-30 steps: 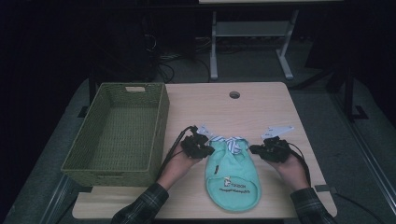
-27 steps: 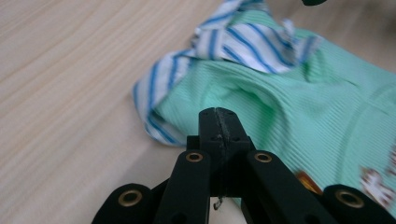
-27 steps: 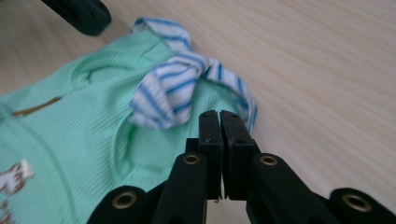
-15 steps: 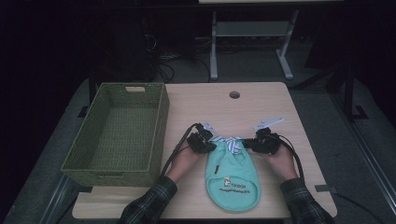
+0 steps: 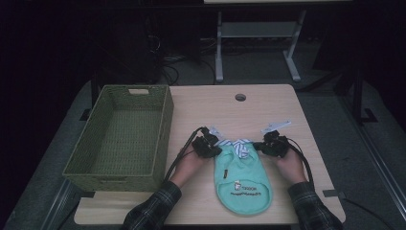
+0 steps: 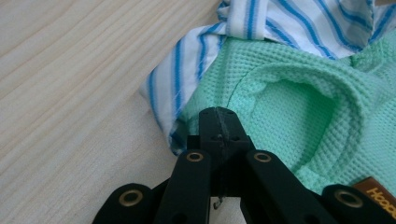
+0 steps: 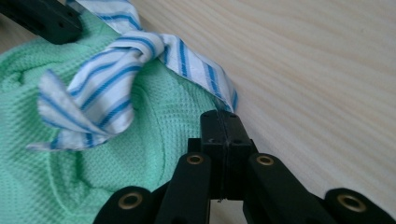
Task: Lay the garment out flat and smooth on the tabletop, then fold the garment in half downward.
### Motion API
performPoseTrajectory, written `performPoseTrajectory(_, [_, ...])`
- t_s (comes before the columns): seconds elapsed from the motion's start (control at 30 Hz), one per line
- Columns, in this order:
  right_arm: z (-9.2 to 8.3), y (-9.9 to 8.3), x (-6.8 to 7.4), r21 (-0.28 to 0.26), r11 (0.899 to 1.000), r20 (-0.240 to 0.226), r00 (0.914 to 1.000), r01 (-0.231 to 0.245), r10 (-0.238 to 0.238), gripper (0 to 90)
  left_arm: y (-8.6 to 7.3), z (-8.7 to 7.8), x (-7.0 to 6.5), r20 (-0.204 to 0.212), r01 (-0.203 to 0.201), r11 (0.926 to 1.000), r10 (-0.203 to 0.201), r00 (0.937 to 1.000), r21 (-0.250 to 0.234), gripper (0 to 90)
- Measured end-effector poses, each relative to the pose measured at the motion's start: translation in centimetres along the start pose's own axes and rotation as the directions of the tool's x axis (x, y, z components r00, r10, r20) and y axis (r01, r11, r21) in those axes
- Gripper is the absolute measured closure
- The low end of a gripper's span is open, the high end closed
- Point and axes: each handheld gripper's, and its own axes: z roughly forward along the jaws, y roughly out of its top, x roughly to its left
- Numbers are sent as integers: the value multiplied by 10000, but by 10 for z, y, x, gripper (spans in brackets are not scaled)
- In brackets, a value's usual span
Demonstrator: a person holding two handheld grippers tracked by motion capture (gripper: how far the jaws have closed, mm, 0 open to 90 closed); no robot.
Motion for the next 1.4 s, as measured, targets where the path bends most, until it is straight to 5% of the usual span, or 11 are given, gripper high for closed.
performPoseTrajectory(0.33, [-2, -4, 0, -260, 9997, -202, 9998, 38, -44, 860, -1, 0, 3, 100, 137, 9998, -136, 9999, -132, 890])
performPoseTrajectory(0.67, [-21, -4, 4, -774, 9970, -667, 9977, 15, -66, 795, 4, -15, 3, 125, 188, 9989, -183, 9998, -420, 767])
performPoseTrajectory(0.83, [-25, 2, 2, -880, 9961, -653, 9978, 87, -144, 678, 8, -23, 6, -62, 206, 9975, -210, 9998, -679, 640])
performPoseTrajectory(1.03, [-21, 12, -8, -972, 9952, -760, 9970, 81, -155, 578, 11, -25, 17, -333, 331, 9964, -358, 9988, -786, 472])
performPoseTrajectory(1.2, [-13, 19, -17, -1343, 9909, -890, 9959, 35, -156, 562, 11, -20, 27, -339, 515, 9950, -545, 9979, -853, 418])
performPoseTrajectory(1.4, [-3, 16, -19, -1066, 9943, -988, 9951, -76, -30, 561, 9, -12, 36, -313, 684, 9939, -713, 9970, -862, 400])
